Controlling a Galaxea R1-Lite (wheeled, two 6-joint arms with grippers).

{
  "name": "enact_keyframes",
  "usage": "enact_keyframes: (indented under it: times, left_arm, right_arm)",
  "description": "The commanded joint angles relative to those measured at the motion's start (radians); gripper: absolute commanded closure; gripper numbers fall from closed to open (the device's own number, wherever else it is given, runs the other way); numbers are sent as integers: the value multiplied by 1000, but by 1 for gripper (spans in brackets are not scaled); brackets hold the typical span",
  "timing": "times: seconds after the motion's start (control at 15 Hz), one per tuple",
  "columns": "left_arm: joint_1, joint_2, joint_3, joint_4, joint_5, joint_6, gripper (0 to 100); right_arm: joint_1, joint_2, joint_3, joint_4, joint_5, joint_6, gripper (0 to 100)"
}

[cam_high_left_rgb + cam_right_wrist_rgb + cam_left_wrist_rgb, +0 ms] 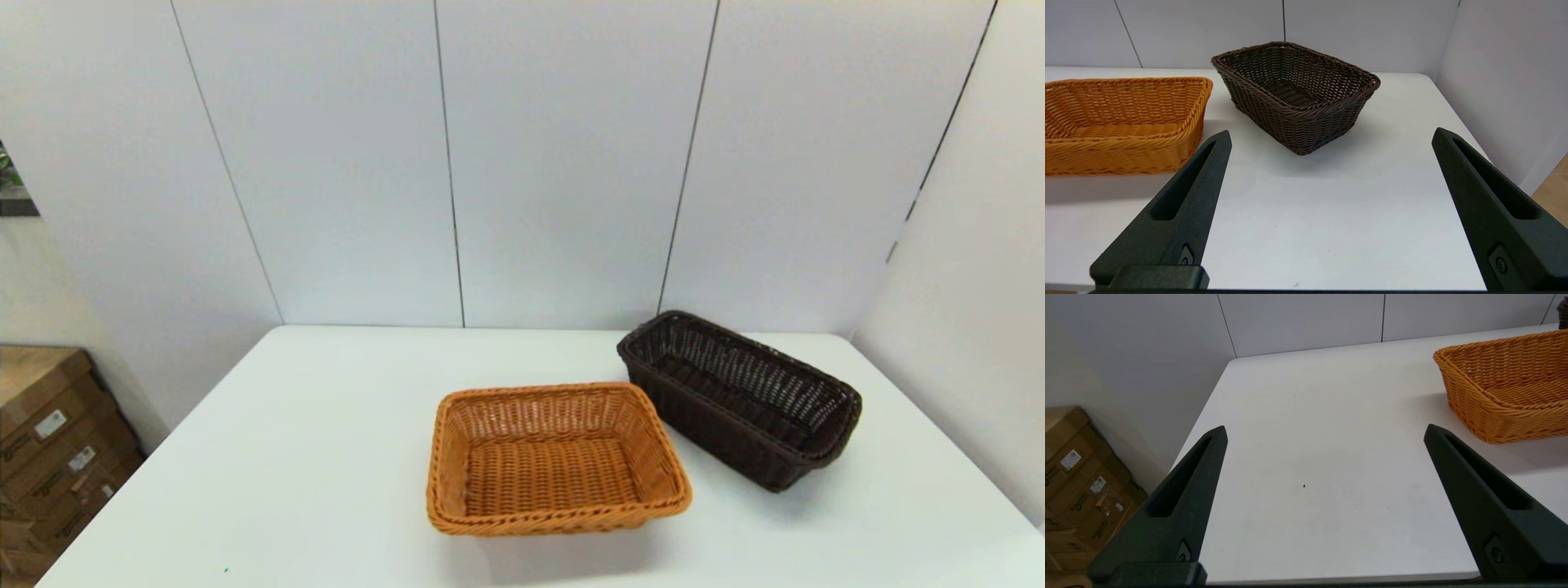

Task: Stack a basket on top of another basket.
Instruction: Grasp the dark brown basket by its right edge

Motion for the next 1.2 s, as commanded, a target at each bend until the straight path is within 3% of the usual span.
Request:
enact_keyframes:
  times: [0.07, 0.53, 0.93, 1.2]
  left_arm:
    - [0, -2, 0, 0, 0, 1, 0]
    - [0, -2, 0, 0, 0, 1, 0]
    - [0, -2, 0, 0, 0, 1, 0]
    - [0, -2, 0, 0, 0, 1, 0]
  right_arm:
    - [0, 0, 0, 0, -1, 1, 0]
    - [0, 0, -8, -12, 2, -13, 0]
    - [0, 0, -107, 0, 49, -3, 0]
    - [0, 0, -121, 11, 46, -3, 0]
